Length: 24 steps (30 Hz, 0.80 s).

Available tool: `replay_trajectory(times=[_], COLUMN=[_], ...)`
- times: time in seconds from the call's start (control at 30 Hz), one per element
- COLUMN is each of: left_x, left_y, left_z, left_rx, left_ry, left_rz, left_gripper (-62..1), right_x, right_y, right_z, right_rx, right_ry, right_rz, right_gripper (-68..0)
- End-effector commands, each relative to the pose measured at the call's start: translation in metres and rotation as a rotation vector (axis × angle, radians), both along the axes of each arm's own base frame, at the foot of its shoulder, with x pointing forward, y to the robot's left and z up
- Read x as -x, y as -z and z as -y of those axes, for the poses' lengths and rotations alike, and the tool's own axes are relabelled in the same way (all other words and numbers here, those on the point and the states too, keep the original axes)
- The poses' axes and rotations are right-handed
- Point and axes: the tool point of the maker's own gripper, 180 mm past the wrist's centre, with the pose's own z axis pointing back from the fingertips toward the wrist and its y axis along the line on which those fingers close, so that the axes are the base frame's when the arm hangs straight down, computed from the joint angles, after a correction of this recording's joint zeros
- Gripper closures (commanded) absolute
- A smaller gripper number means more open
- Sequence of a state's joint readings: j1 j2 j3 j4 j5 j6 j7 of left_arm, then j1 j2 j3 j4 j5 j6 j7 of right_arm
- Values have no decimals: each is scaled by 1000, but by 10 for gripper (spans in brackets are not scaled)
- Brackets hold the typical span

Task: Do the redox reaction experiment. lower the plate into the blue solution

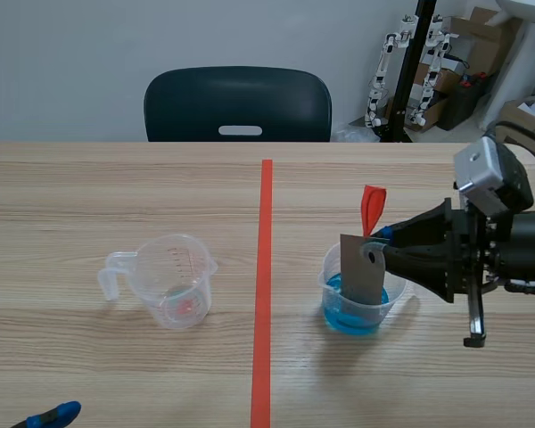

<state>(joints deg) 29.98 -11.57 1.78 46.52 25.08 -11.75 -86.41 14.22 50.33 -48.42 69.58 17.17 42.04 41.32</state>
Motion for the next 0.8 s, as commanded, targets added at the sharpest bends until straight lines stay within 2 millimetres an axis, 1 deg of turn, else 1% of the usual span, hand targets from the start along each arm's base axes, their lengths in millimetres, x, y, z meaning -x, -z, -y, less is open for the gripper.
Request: replay_trajectory(times=[0.0, 0.3, 0.5, 0.63, 0.77], left_x=[-1, -1, -1, -1, -1], left_y=[-14, -14, -14, -14, -14], left_z=[-1, -1, -1, -1, -1], left_rx=[33, 33, 33, 33, 33], left_ry=[0, 0, 0, 0, 0], left_rz=[57, 59, 59, 59, 59], left_gripper=[-557, -557, -557, -557, -557], right_x=[-5, -6, -13, -10, -12], right_y=[-12, -15, -15, -11, -11], right_z=[5, 4, 6, 3, 3], right_rx=[-19, -30, -21, -3, 0], right_ry=[5, 6, 35, 19, 24], right_rz=[19, 26, 64, 72, 83], right_gripper=[-6, -6, -6, -6, -6])
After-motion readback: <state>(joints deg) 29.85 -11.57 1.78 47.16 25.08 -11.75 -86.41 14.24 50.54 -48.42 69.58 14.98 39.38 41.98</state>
